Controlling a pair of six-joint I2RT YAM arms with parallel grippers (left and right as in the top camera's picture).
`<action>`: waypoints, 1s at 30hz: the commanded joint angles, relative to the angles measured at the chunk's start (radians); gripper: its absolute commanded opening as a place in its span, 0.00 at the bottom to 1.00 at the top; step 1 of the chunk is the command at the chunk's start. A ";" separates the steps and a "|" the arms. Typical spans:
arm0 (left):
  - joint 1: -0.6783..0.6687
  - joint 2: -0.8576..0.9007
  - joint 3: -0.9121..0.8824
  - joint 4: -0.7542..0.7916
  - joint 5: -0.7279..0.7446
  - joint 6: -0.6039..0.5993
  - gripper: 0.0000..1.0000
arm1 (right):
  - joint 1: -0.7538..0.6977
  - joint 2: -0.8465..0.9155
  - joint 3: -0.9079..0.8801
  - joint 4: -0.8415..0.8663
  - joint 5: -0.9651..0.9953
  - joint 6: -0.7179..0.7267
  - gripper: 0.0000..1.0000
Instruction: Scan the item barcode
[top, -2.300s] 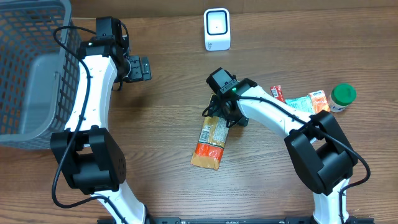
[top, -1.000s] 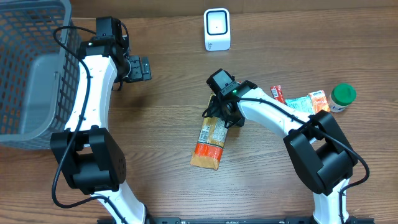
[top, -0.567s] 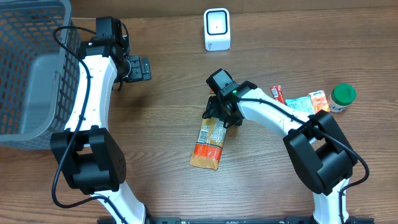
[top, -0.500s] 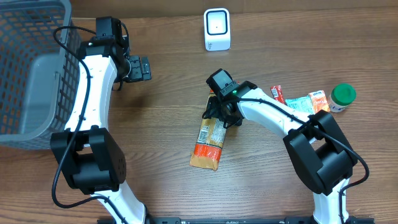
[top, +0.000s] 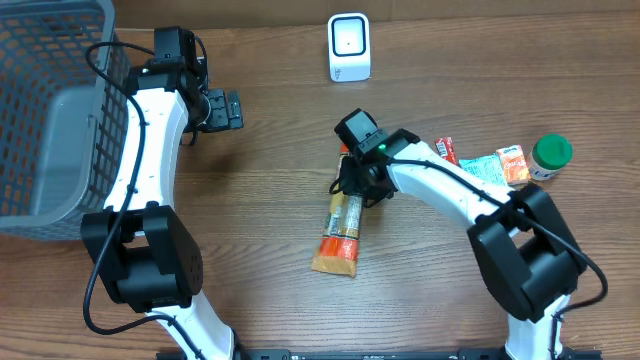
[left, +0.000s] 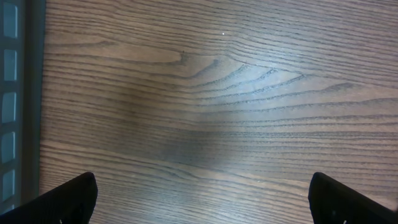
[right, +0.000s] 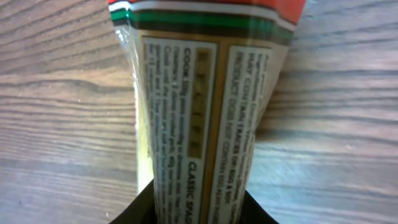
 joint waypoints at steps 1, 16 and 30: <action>0.000 -0.006 -0.005 0.001 -0.009 0.011 1.00 | -0.012 -0.089 -0.006 -0.002 -0.006 -0.085 0.29; 0.000 -0.006 -0.005 0.001 -0.009 0.011 1.00 | -0.011 -0.087 -0.008 -0.005 -0.044 -0.382 0.52; 0.000 -0.006 -0.005 0.001 -0.009 0.011 1.00 | -0.011 -0.027 -0.010 -0.042 -0.045 -0.381 0.79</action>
